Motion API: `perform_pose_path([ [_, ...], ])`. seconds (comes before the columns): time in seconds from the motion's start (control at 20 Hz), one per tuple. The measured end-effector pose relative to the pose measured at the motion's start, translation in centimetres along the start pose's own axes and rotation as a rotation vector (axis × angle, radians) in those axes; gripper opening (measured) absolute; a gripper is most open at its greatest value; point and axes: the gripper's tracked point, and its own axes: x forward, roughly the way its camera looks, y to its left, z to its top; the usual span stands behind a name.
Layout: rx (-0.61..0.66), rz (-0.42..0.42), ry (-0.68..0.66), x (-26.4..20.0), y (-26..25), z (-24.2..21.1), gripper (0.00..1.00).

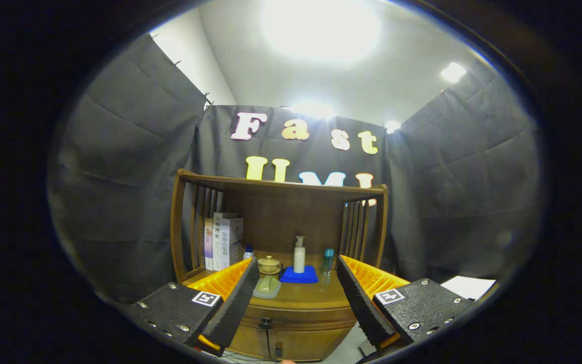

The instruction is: Pull open the drawer, take out the items inside it, and place them on the countertop above the cabinet.

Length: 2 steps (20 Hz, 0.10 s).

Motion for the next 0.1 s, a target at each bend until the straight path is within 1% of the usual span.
perform_pose_path([
  [0.1,-0.050,0.002,-0.013,-0.53,-0.14,0.43,0.96],
])
